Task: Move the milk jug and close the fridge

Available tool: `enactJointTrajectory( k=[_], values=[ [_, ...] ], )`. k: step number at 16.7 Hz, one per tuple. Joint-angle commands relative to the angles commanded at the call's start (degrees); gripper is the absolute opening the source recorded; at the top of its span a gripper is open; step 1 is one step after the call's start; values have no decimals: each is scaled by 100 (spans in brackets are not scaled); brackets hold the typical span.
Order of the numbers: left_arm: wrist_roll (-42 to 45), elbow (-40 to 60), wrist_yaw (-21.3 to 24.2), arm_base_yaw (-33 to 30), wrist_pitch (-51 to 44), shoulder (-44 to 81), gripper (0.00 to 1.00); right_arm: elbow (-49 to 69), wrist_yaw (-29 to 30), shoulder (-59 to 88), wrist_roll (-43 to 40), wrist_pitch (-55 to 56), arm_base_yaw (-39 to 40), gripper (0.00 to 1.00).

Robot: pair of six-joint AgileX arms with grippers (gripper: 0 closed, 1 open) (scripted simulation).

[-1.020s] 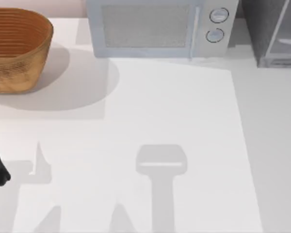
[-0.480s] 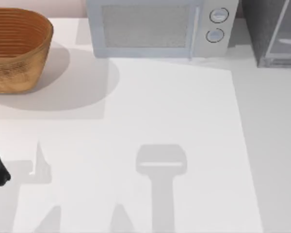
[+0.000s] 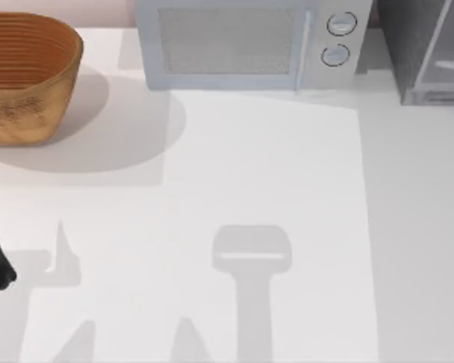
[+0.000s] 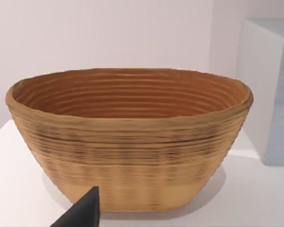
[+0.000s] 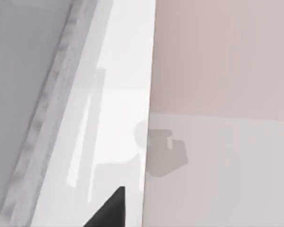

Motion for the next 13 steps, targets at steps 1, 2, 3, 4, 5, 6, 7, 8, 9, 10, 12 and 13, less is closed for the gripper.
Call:
enactJointTrajectory(
  k=[1, 2, 3, 4, 5, 6, 7, 8, 9, 10, 12, 13],
  values=[
    [0, 0, 0, 0, 0, 0, 100, -6, 18, 2, 494, 416, 323, 100],
    [0, 0, 0, 0, 0, 0, 100, -13, 41, 4, 933, 803, 626, 100],
    [0, 0, 0, 0, 0, 0, 100, -22, 75, 10, 1313, 1148, 880, 100],
    [0, 0, 0, 0, 0, 0, 100, -37, 128, 8, 1639, 1443, 1079, 100],
    [0, 0, 0, 0, 0, 0, 100, -57, 201, 3, 1909, 1688, 1225, 100],
    [0, 0, 0, 0, 0, 0, 100, -78, 290, -7, 2125, 1879, 1322, 100],
    [0, 0, 0, 0, 0, 0, 100, -94, 383, -12, 2288, 2015, 1384, 100],
    [0, 0, 0, 0, 0, 0, 100, -106, 466, -7, 2396, 2100, 1432, 100],
    [0, 0, 0, 0, 0, 0, 100, -114, 519, -5, 2452, 2136, 1463, 100],
    [0, 0, 0, 0, 0, 0, 100, -115, 527, -5, 2460, 2141, 1468, 100],
    [0, 0, 0, 0, 0, 0, 100, -115, 527, -5, 2460, 2141, 1468, 100],
    [0, 0, 0, 0, 0, 0, 100, -175, 514, -43, 2446, 2163, 1403, 100]
  ],
)
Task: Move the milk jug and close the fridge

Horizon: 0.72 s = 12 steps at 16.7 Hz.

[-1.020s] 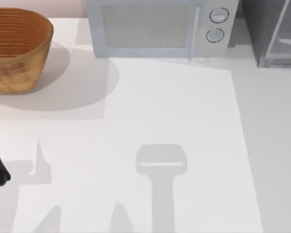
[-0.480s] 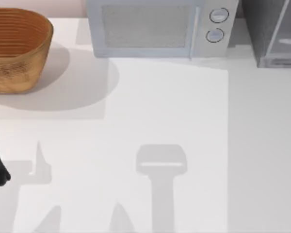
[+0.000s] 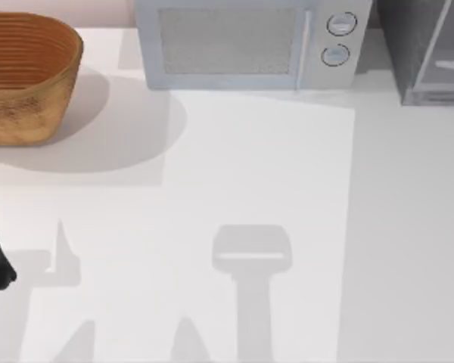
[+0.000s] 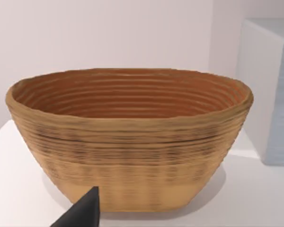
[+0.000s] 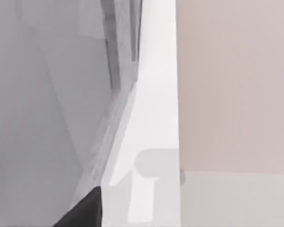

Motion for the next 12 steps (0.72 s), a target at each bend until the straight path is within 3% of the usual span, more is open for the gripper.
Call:
enactJointTrajectory(
  k=[3, 6, 12],
  values=[
    [0, 0, 0, 0, 0, 0, 100, -110, 197, -33, 200, 97, 176, 100],
    [0, 0, 0, 0, 0, 0, 100, -407, 784, -169, 742, 385, 757, 100],
    [0, 0, 0, 0, 0, 0, 100, -871, 2296, -645, 2019, 1170, 3167, 100]
  ],
)
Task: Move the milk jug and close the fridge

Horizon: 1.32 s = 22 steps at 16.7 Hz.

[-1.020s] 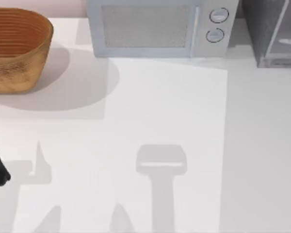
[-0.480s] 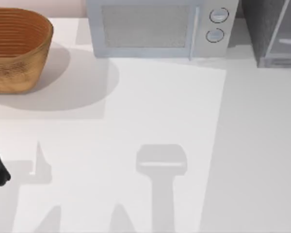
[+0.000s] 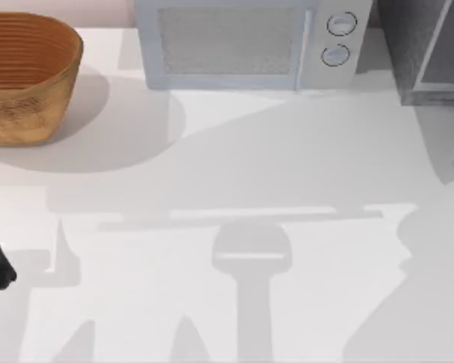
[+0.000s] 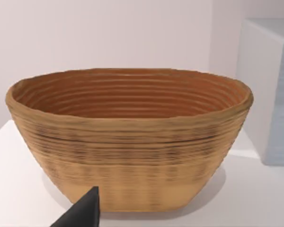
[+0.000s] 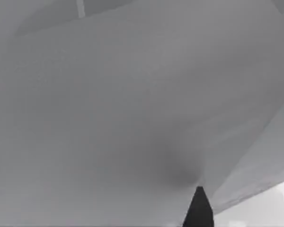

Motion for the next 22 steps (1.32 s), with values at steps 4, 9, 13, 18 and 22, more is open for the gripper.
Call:
enactJointTrajectory(
  k=[4, 9, 13, 18, 22],
  values=[
    [0, 0, 0, 0, 0, 0, 100, -397, 1098, -366, 940, 556, 1438, 100],
    [0, 0, 0, 0, 0, 0, 100, -868, 1844, -561, 1624, 897, 2086, 100],
    [0, 0, 0, 0, 0, 0, 100, -892, 1869, -525, 1598, 881, 2003, 100],
    [0, 0, 0, 0, 0, 0, 100, -207, 1901, 94, 1584, 757, 1996, 100],
    [0, 0, 0, 0, 0, 0, 100, 1108, 1905, 1023, 1598, 505, 2010, 100]
  ],
)
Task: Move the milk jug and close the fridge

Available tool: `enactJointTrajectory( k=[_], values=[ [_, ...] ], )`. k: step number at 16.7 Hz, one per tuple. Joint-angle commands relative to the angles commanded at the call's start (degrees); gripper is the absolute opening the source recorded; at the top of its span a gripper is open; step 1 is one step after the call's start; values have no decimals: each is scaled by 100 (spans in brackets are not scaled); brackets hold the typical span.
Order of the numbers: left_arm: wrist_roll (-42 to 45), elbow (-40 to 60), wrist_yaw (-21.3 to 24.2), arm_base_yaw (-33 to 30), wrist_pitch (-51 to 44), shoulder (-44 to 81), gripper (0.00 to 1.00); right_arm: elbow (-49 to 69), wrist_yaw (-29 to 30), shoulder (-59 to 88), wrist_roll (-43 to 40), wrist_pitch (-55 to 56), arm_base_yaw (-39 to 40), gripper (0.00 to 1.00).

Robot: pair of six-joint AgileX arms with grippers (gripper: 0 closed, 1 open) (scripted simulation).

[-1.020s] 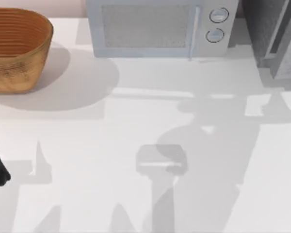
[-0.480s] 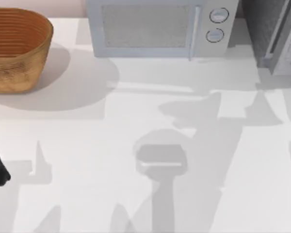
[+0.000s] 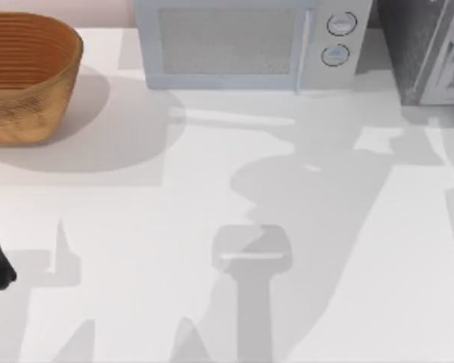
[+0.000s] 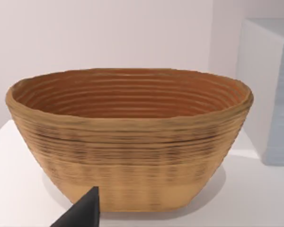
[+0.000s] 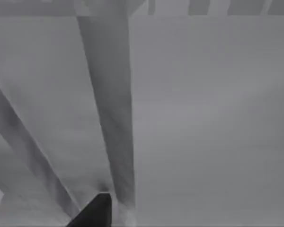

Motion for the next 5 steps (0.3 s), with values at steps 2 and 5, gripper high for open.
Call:
enactJointTrajectory(
  k=[2, 5],
  values=[
    [0, 0, 0, 0, 0, 0, 100, 413, 5, 348, 13, -103, 1, 100],
    [0, 0, 0, 0, 0, 0, 100, 589, 5, 514, 17, -151, 4, 100]
  ],
)
